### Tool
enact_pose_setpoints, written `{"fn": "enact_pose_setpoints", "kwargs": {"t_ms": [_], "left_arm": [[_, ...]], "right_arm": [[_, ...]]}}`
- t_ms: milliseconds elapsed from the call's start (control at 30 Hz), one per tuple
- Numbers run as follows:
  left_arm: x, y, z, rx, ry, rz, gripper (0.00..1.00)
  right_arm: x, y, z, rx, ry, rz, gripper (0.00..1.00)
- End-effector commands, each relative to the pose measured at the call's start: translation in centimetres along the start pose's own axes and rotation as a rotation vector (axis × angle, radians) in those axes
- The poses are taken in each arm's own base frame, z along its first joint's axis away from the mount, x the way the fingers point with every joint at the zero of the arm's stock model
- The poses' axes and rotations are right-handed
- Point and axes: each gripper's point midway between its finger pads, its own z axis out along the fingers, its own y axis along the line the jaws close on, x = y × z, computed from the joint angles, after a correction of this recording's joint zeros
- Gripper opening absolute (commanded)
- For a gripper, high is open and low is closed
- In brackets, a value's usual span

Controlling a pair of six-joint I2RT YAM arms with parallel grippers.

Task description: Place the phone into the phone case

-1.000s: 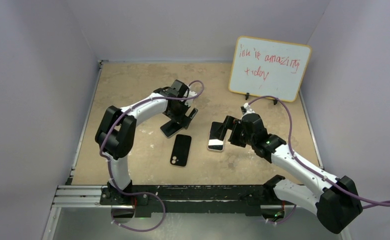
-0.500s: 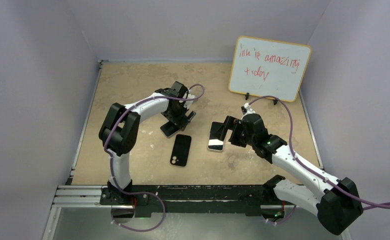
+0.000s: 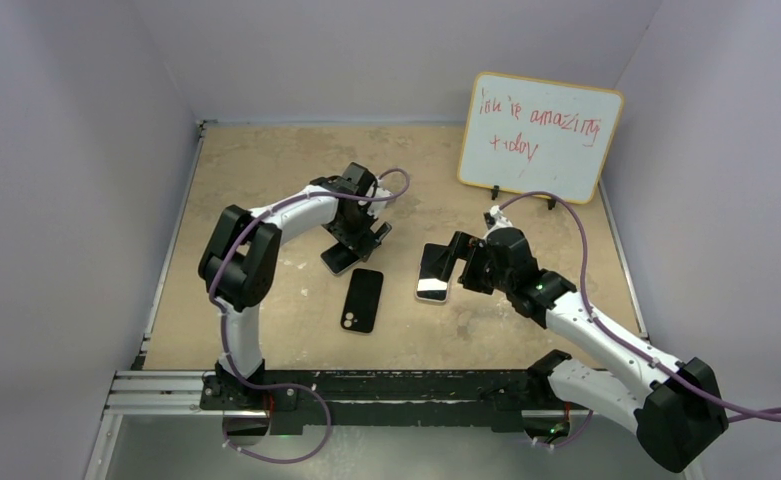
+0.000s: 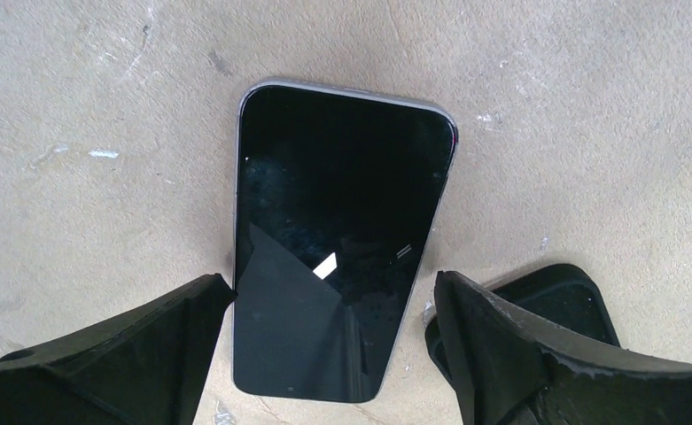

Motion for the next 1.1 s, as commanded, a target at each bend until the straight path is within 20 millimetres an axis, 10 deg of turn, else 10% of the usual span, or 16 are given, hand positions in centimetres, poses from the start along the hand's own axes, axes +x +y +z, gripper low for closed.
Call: {"fn": "enact_pose_setpoints", "kwargs": {"t_ms": [0,467,767,1067], "left_arm": [[-1.6,0.7,-0.2,-0.017,-0.037,0.039,0.92],[0.5,-0.7,0.2,0.038,0.001,-0.004,0.8],[1.2,-0.2,-1.7,-0.03,-0.011,-0.126,0.44],[1.8,0.0,-4.7,-0.047,-0.053,-0.29,0.32]], "right_arm": [[-0.2,0.4,0.0,-0.022,-0.001,0.006,0.96],[-0.2,0.7,-0.2,-0.031,0.001,0.004,0.96],[-0.1,0.9,-0.3,-0.042,0.008,0.012,0.96],[0.6,1.3,-0.2,-0.076,0.031,0.034,0.94]]}}
